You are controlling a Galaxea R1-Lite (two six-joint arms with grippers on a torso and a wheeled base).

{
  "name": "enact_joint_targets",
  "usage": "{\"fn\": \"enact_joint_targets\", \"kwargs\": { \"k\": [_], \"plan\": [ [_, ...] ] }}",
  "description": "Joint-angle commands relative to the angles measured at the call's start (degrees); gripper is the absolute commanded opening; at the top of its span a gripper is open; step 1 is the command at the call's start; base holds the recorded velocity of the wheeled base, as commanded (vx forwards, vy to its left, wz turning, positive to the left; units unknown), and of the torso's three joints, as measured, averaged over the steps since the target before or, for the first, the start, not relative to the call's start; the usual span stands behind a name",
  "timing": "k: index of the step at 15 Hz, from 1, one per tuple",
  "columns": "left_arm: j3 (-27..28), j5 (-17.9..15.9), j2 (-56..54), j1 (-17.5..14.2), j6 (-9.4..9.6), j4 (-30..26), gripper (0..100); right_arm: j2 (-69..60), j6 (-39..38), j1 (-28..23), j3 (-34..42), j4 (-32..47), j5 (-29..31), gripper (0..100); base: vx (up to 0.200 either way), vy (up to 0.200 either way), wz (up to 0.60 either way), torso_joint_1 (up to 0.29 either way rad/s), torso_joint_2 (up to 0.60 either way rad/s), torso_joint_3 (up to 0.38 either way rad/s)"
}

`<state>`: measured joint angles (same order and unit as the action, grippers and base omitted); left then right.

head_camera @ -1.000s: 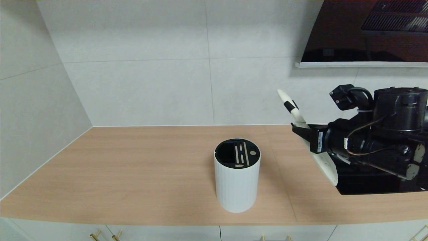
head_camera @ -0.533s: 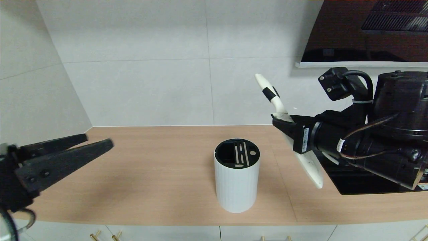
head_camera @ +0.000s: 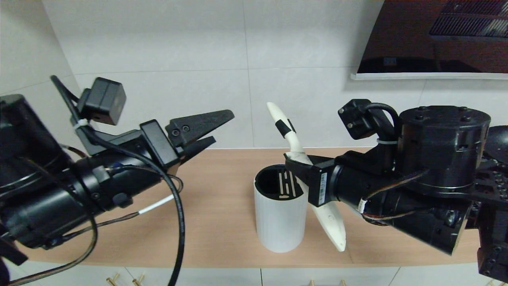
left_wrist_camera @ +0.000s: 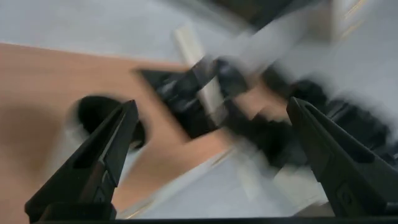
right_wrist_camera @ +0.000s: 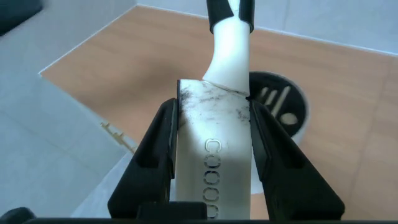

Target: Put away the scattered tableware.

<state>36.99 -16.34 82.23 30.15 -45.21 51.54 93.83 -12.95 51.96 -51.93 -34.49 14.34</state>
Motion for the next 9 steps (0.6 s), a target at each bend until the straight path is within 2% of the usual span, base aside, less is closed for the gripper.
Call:
{"fn": "enact_joint_targets", "kwargs": {
  "k": [1,4,9],
  "plan": [
    [0.98,0.25,6.98,2.37,-2.86,1.72,100,4.17,-0.24,2.80,0.60,-3.48,1.66,0,0.000,0.000,0.00,0.000,0.00,0.000],
    [2.92,3.59,10.59,4.22,-3.04,1.98,100,5.66,-0.24,4.47,0.87,-5.85,3.68,0,0.000,0.000,0.00,0.000,0.00,0.000],
    [3.00,4.03,11.82,4.22,-3.04,2.07,100,5.40,-0.33,6.40,1.83,-6.38,3.59,0,0.000,0.000,0.00,0.000,0.00,0.000]
  ]
}}
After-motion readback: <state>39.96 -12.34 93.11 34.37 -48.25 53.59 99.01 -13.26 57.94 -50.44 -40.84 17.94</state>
